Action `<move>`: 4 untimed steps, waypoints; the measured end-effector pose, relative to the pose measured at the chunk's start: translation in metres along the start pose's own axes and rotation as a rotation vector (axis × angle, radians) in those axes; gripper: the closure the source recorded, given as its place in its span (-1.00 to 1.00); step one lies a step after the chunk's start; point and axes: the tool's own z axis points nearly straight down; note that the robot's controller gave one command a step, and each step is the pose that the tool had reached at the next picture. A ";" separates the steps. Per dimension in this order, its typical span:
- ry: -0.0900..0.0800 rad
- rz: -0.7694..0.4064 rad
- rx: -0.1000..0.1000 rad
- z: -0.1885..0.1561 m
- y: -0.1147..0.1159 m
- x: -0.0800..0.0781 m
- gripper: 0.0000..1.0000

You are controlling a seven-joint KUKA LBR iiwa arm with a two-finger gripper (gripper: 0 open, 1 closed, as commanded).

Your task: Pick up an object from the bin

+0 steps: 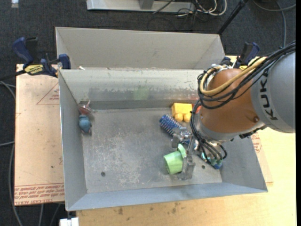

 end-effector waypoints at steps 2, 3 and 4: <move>-0.008 -0.272 0.000 0.106 -0.032 -0.017 -1.00; -0.009 -0.269 -0.001 0.106 -0.032 -0.017 -1.00; -0.009 -0.266 -0.002 0.106 -0.032 -0.018 -1.00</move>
Offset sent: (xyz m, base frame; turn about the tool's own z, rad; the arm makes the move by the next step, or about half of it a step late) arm 0.0152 -0.0328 -0.1059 -0.2775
